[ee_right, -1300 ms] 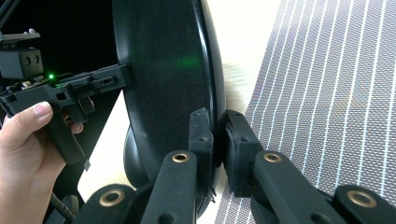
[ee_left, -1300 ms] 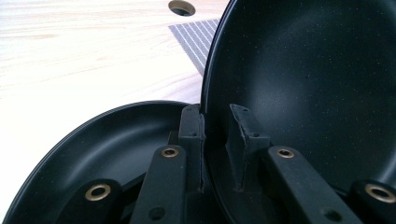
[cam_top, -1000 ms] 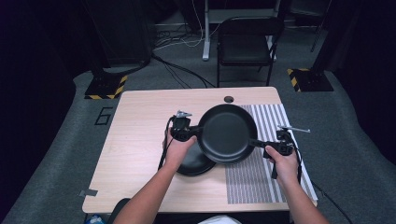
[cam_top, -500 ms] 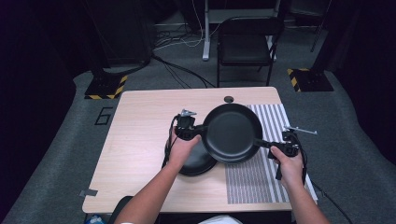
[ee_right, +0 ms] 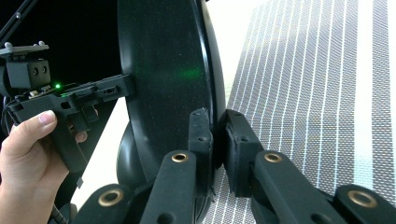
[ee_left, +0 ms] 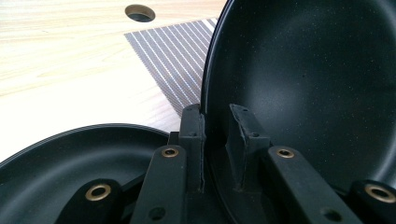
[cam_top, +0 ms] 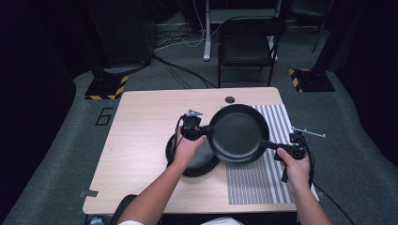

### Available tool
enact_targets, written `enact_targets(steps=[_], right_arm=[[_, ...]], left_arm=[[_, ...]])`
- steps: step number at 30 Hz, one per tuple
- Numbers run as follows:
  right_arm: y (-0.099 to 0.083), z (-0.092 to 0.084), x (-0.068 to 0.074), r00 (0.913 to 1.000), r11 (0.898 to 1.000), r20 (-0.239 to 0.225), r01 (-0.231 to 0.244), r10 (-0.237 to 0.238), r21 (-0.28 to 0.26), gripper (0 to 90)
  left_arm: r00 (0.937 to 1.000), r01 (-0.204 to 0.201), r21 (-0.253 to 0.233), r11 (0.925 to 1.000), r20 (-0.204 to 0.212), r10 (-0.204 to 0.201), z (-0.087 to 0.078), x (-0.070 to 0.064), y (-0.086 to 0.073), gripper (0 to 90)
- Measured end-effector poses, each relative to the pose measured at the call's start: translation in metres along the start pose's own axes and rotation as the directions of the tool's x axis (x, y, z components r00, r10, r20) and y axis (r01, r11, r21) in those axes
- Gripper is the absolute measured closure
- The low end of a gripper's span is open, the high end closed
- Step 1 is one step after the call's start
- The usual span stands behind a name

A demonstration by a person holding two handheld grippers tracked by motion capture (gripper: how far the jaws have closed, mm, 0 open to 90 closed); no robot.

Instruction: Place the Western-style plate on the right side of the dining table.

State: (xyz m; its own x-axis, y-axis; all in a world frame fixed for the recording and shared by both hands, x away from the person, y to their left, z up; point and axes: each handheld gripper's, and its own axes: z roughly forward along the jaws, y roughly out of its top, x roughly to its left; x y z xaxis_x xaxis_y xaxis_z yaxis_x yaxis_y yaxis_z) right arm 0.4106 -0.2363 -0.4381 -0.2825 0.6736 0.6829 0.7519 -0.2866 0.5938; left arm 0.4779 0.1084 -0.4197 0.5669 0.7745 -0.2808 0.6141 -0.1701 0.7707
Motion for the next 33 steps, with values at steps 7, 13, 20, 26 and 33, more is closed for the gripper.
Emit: enact_targets(steps=[7,13,20,26,33], right_arm=[[0.0,-0.007,-0.004,0.9999,1.0,0.007,-0.014,0.014,-0.014,82.4],[-0.001,-0.011,-0.005,0.9997,1.0,0.019,-0.017,0.018,-0.023,82.4],[-0.001,-0.016,-0.007,0.9994,0.999,0.028,-0.02,0.021,-0.035,82.4],[-0.003,-0.02,-0.009,0.9991,0.999,0.035,-0.022,0.024,-0.046,82.4],[-0.003,-0.027,-0.011,0.9985,0.998,0.045,-0.027,0.03,-0.058,82.4]], left_arm=[[0.9998,-0.01,0.004,0.9999,0.014,0.01,0.005,-0.006,0.002,75.8],[0.9997,-0.01,0.006,0.9999,0.022,0.01,0.01,-0.009,0.004,75.8],[0.9994,-0.012,0.008,0.9999,0.032,0.011,0.014,-0.011,0.004,75.7],[0.9988,-0.018,0.01,0.9998,0.046,0.017,0.017,-0.014,0.005,75.8],[0.9978,-0.021,0.012,0.9997,0.063,0.02,0.023,-0.018,0.006,75.8]])
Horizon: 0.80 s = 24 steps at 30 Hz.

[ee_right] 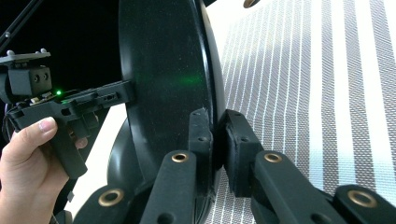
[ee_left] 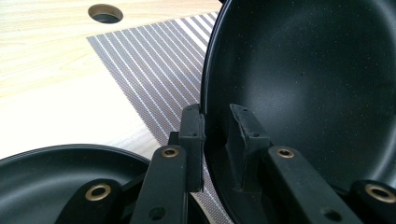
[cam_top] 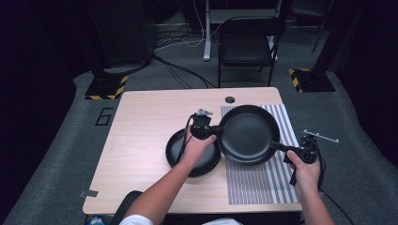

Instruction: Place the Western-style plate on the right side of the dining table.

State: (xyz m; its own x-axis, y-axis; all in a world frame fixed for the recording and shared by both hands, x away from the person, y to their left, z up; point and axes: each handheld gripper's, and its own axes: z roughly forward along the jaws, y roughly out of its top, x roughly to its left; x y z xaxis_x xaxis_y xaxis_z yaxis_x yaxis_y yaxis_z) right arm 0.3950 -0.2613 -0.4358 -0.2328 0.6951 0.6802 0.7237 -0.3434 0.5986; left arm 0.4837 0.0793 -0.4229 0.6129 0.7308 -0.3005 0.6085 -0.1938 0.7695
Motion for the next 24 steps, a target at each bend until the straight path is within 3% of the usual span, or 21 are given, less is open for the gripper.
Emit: enact_targets(steps=[24], right_arm=[[-0.005,-0.016,-0.014,0.9983,0.999,0.046,-0.035,0.036,-0.03,82.5]], left_arm=[[0.9988,0.003,0.033,0.9995,0.049,-0.004,0.025,-0.011,0.0,75.9]])
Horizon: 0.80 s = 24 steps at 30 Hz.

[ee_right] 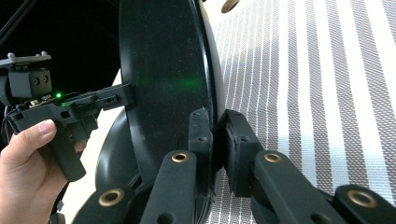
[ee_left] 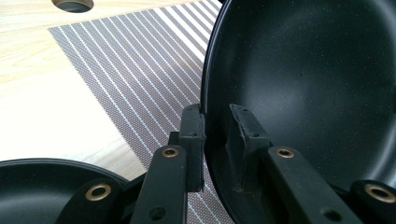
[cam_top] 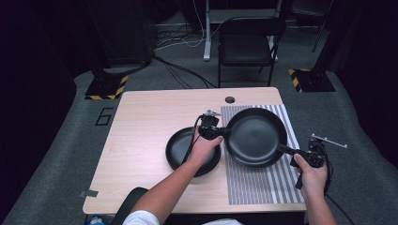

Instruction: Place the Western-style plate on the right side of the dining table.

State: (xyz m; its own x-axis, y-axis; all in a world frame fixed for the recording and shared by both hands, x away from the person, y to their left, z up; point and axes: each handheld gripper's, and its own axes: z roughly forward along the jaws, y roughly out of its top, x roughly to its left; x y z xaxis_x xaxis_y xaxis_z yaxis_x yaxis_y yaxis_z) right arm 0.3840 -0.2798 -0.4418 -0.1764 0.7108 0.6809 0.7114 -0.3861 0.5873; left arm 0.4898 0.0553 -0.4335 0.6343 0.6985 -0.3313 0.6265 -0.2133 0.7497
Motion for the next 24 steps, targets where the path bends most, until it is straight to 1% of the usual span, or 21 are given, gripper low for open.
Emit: enact_targets(steps=[1,3,8,11,13,17,18,19,21,24], right_arm=[[0.0,-0.001,-0.001,1.0,1.0,0.003,0.0,0.0,-0.002,82.4],[-0.002,-0.002,-0.001,0.9999,1.0,0.009,-0.004,0.004,0.0,82.4],[-0.004,-0.004,-0.007,0.9997,1.0,0.019,-0.014,0.014,-0.002,82.5],[-0.004,-0.004,-0.01,0.9996,1.0,0.021,-0.021,0.021,0.0,82.5],[-0.005,-0.004,-0.012,0.9996,1.0,0.022,-0.018,0.018,-0.003,82.5],[-0.005,-0.001,-0.015,0.9992,1.0,0.029,-0.027,0.027,0.009,82.5],[-0.006,0.0,-0.016,0.9992,1.0,0.032,-0.026,0.025,0.014,82.5],[-0.006,0.001,-0.017,0.9993,1.0,0.035,-0.016,0.016,0.013,82.5],[-0.007,0.003,-0.017,0.999,1.0,0.04,-0.019,0.019,0.018,82.5],[-0.007,0.004,-0.019,0.9989,1.0,0.046,-0.012,0.011,0.019,82.5]], left_arm=[[1.0,-0.006,0.005,1.0,0.004,0.006,0.001,0.0,0.0,75.9],[1.0,0.002,0.007,1.0,0.006,-0.002,0.004,-0.001,-0.001,75.9],[0.9999,-0.002,0.022,0.9997,0.014,0.001,0.01,-0.002,-0.003,75.9],[0.9999,0.0,0.021,0.9998,0.017,0.0,0.013,-0.002,-0.004,75.9],[0.9999,0.0,0.02,0.9998,0.014,0.0,0.015,-0.002,-0.005,75.8],[0.9998,0.011,0.033,0.9994,0.014,-0.012,0.02,0.001,-0.009,75.7],[0.9997,0.02,0.037,0.9991,0.014,-0.021,0.021,0.002,-0.01,75.8],[0.9997,0.019,0.041,0.999,0.014,-0.019,0.022,0.003,-0.01,75.7],[0.9996,0.025,0.048,0.9985,0.012,-0.026,0.025,0.004,-0.012,75.7],[0.9995,0.027,0.056,0.9981,0.013,-0.028,0.028,0.006,-0.014,75.6]])
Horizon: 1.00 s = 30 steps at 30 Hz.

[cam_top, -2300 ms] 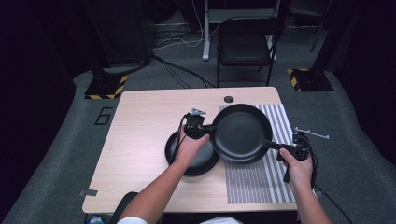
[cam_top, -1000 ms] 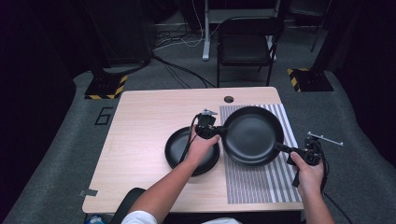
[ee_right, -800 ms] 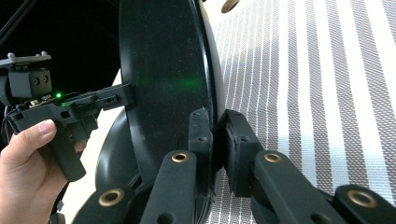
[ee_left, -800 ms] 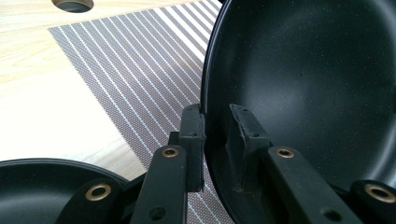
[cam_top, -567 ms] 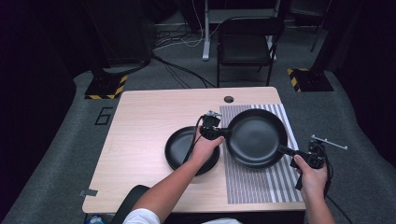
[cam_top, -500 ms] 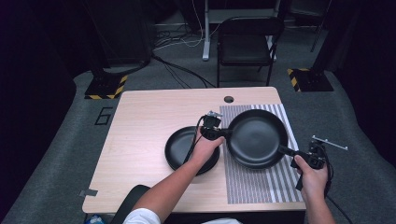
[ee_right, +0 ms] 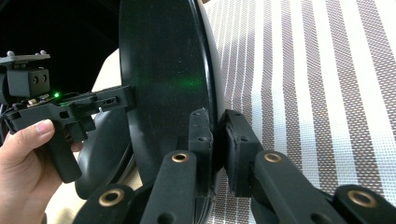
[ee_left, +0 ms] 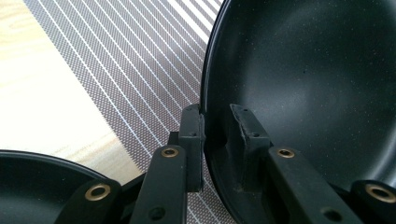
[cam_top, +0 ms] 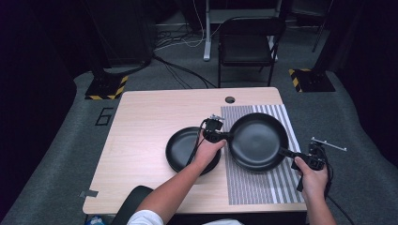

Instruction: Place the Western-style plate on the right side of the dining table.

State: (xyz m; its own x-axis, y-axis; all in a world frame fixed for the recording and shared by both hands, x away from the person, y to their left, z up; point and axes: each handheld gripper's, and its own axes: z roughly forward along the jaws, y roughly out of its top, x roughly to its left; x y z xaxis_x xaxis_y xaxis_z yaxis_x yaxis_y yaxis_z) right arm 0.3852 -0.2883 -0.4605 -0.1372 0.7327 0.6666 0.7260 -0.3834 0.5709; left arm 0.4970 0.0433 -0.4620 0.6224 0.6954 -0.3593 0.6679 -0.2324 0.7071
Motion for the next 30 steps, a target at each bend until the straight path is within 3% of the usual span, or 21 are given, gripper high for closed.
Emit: enact_targets(steps=[12,30], right_arm=[[-0.002,0.006,-0.011,0.9999,1.0,0.011,-0.013,0.013,0.019,82.6],[0.0,0.007,-0.02,0.9993,1.0,0.029,-0.022,0.022,0.011,82.7]], left_arm=[[0.9999,0.015,0.032,0.9994,0.0,-0.015,0.012,0.004,-0.006,75.6],[0.9998,0.021,0.035,0.9992,-0.004,-0.021,0.024,0.002,-0.007,75.2]])
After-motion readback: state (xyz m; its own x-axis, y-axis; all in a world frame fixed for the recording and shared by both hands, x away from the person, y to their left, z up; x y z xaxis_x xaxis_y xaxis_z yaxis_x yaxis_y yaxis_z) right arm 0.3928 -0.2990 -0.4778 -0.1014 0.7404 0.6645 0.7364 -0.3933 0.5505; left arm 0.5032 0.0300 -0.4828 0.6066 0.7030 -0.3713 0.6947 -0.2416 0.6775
